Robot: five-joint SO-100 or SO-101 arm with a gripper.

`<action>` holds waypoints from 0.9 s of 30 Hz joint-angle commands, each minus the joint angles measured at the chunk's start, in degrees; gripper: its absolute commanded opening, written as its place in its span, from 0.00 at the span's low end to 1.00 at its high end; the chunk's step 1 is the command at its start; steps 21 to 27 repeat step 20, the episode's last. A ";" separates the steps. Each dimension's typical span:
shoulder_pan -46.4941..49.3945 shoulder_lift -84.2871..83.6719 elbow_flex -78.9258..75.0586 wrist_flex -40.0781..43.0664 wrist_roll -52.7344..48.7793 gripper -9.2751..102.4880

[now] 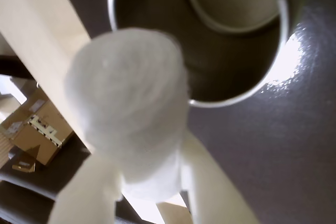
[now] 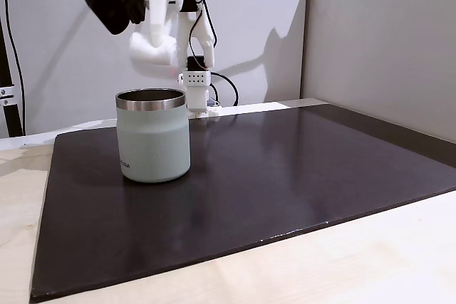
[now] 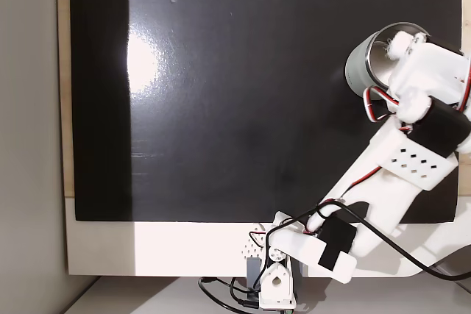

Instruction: Grasp a gauze and put it in the cup.

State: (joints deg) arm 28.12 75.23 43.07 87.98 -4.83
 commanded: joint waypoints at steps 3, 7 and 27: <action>0.79 0.53 -3.52 1.23 0.18 0.17; 1.49 0.79 -3.52 1.23 1.23 0.41; 1.41 2.11 -3.69 2.20 1.67 0.43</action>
